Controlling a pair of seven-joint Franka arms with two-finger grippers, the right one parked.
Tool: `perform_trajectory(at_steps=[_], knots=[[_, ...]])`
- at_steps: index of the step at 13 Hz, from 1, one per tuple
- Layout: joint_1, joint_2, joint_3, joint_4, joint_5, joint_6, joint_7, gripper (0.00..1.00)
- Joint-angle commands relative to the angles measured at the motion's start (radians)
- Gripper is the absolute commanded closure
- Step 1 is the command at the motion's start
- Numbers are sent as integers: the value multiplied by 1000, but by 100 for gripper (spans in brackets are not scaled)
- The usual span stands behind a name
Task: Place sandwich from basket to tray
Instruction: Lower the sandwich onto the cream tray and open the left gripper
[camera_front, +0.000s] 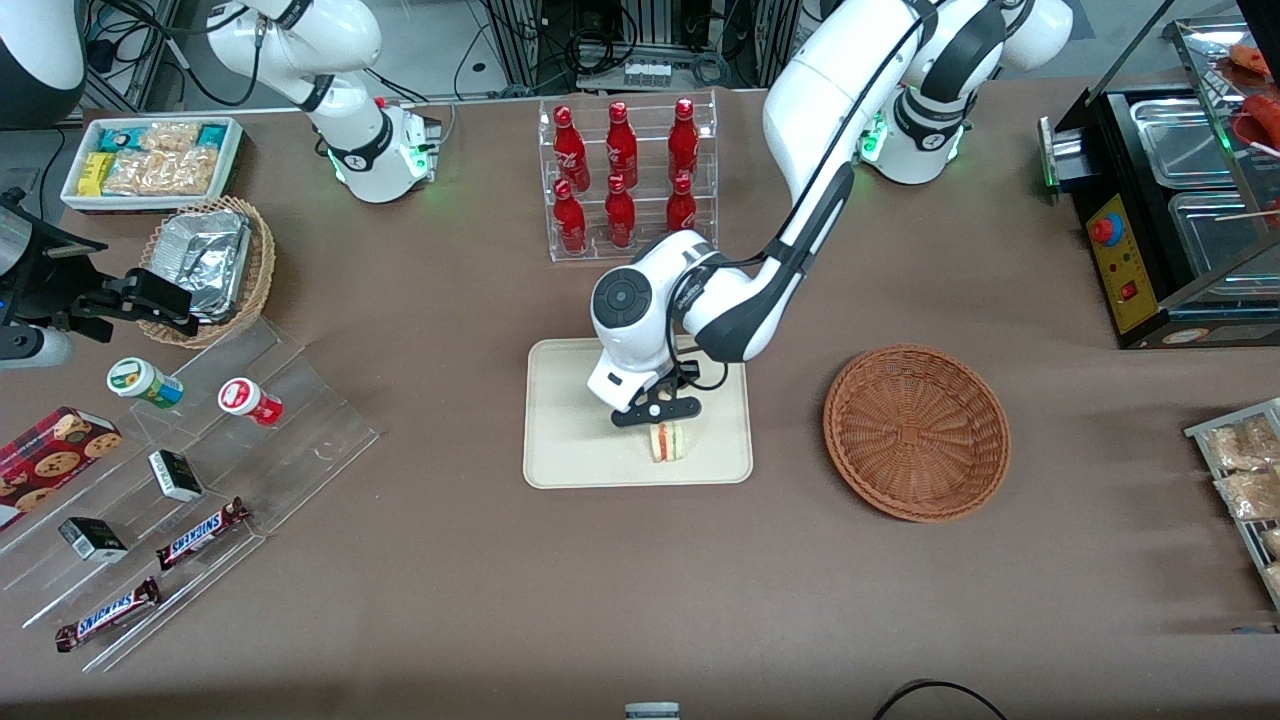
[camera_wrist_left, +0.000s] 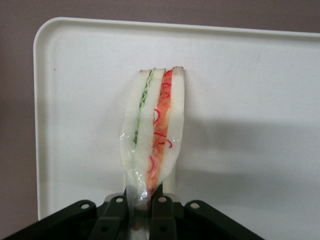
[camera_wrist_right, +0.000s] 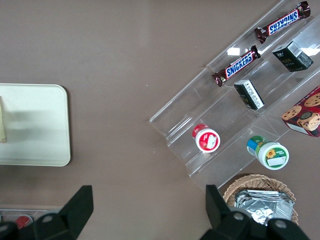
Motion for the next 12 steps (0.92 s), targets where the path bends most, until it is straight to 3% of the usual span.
perform_trajectory(at_steps=[1, 5, 9, 12], knots=[[-16, 4, 13, 3, 9, 4, 9, 1], [-6, -16, 16, 16, 3, -4, 3, 1], [3, -146, 23, 23, -3, -83, -9, 1], [3, -247, 106, 23, -38, -182, -4, 1]])
